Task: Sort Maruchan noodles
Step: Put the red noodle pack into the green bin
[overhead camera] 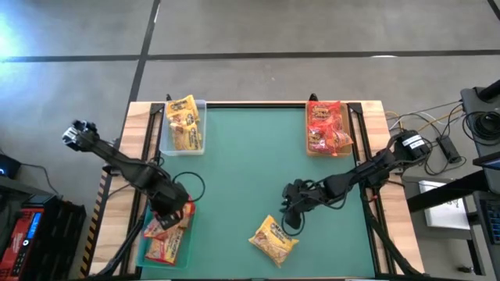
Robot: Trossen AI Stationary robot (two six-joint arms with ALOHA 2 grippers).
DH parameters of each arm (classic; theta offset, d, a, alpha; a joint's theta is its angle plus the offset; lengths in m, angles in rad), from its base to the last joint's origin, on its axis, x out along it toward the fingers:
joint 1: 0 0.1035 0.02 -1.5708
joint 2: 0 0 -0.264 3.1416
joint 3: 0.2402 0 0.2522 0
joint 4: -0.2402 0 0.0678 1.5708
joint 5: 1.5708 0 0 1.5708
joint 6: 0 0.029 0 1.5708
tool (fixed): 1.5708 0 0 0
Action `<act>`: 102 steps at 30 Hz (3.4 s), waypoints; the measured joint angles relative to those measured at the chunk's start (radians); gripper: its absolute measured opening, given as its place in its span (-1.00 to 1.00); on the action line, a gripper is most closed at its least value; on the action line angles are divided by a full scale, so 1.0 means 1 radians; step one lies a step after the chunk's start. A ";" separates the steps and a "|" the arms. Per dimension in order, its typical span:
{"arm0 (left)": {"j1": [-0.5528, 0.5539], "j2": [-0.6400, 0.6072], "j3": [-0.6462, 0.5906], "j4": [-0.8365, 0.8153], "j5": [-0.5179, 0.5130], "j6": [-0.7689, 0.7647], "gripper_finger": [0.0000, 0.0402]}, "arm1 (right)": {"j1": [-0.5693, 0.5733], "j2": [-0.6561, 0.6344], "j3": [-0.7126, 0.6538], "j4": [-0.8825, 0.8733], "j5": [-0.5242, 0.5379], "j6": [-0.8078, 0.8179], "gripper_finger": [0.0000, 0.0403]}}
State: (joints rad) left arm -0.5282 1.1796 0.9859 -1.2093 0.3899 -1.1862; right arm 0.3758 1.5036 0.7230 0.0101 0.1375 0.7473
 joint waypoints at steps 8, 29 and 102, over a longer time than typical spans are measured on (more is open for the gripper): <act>0.000 0.041 0.000 -0.048 -0.011 0.013 -0.58 | 0.057 0.000 0.070 0.026 -0.180 0.021 -0.34; -0.001 0.105 0.059 -0.002 -0.139 0.194 -0.58 | 0.097 0.001 0.384 -0.313 -0.153 -0.251 -0.34; -0.042 0.041 0.017 -0.067 -0.353 0.117 -0.10 | -0.086 0.004 0.293 -0.370 -0.117 -0.164 -0.34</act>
State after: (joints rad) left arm -0.5705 1.2204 1.0031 -1.2766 0.0364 -1.0694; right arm 0.2893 1.5074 1.0160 -0.3596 0.0204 0.5835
